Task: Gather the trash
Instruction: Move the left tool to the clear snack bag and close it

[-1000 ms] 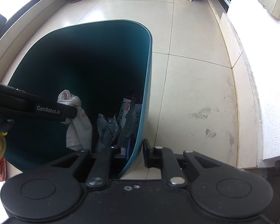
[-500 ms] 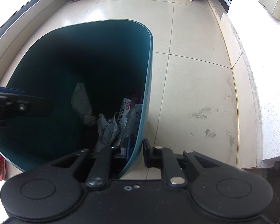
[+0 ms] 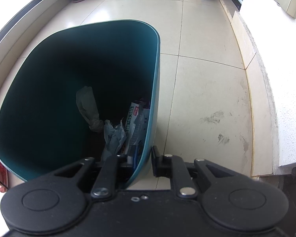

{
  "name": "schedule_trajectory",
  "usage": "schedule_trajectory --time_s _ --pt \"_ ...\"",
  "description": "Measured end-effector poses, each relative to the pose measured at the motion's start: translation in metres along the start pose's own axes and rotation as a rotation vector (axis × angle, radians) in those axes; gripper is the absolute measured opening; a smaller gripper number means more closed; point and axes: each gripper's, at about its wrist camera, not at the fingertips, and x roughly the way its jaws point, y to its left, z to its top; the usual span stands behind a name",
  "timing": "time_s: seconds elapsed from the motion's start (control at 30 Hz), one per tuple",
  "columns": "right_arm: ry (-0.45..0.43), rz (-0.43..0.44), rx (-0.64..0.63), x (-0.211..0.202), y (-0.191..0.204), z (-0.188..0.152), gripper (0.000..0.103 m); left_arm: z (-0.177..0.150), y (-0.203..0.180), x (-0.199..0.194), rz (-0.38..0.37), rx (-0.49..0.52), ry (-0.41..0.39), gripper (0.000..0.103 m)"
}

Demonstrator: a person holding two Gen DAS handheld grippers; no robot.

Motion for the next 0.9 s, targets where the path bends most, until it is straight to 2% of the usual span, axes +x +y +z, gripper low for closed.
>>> schedule_trajectory --time_s 0.13,0.23,0.4,0.53,0.7,0.9 --pt "0.008 -0.004 -0.004 0.000 0.001 0.001 0.014 0.000 0.050 0.019 0.071 -0.080 0.033 0.077" --pt "0.014 -0.018 -0.016 0.000 0.005 0.001 0.014 -0.003 0.078 0.042 0.112 -0.093 0.059 0.077" --pt "0.028 -0.041 -0.024 0.002 0.011 0.002 0.014 -0.018 0.117 0.096 0.080 -0.140 0.178 0.077" --pt "0.039 -0.053 -0.031 0.005 0.014 0.003 0.014 -0.020 0.130 0.131 0.119 -0.136 0.219 0.077" --pt "0.049 -0.060 -0.045 0.010 0.017 0.002 0.015 -0.002 0.133 0.180 0.145 -0.072 0.235 0.077" --pt "0.054 -0.071 -0.072 0.010 0.020 0.000 0.017 0.011 0.140 0.252 0.187 -0.049 0.293 0.077"
